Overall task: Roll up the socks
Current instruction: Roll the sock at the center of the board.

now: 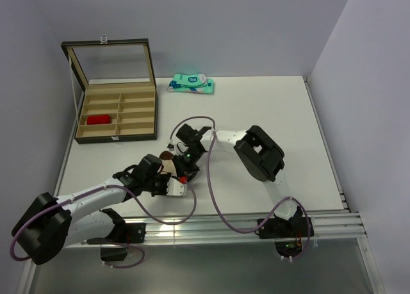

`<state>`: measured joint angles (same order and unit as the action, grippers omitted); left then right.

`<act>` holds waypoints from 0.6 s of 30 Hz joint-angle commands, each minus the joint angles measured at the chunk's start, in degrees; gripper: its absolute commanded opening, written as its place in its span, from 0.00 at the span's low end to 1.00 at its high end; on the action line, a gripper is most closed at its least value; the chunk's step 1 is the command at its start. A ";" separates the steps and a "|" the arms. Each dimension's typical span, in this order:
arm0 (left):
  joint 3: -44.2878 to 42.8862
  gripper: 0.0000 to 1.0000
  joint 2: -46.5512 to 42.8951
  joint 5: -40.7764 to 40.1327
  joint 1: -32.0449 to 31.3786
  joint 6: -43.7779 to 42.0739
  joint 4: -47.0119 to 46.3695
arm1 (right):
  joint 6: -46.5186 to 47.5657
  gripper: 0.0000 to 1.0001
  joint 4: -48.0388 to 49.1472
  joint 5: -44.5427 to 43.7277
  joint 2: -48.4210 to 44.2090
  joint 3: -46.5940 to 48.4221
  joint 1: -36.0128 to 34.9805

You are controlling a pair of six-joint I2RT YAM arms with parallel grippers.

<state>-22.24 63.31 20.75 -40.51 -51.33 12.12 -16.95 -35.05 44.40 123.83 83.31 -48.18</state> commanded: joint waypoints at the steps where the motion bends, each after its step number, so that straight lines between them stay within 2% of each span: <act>1: -1.14 0.12 2.43 -1.16 -0.09 -0.70 1.94 | -0.62 0.22 1.91 -10.30 -1.92 -3.24 0.11; 3: -1.58 0.05 2.17 -0.89 -0.09 -1.40 2.64 | -1.86 0.32 3.22 -11.78 -4.02 -4.20 0.19; 7: -1.93 0.01 0.85 1.65 -0.09 -2.37 4.66 | -3.61 0.41 5.69 -14.95 -7.54 -6.05 1.42; 13: -2.02 0.00 0.50 4.03 -0.09 -2.37 5.81 | -7.39 0.47 10.08 -19.69 -10.28 -7.20 6.43; 15: -2.19 0.00 0.24 4.90 -0.09 -2.11 6.07 | -7.57 0.48 9.39 -23.21 -8.97 -4.23 6.70; 18: -2.20 0.00 -0.20 5.70 -0.09 -1.67 6.34 | -7.83 0.49 9.64 -23.05 -5.90 0.08 6.70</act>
<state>-23.73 63.94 23.16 -40.47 -53.10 14.15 -23.75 -28.38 26.50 116.09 78.11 -41.89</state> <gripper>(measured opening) 0.165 0.483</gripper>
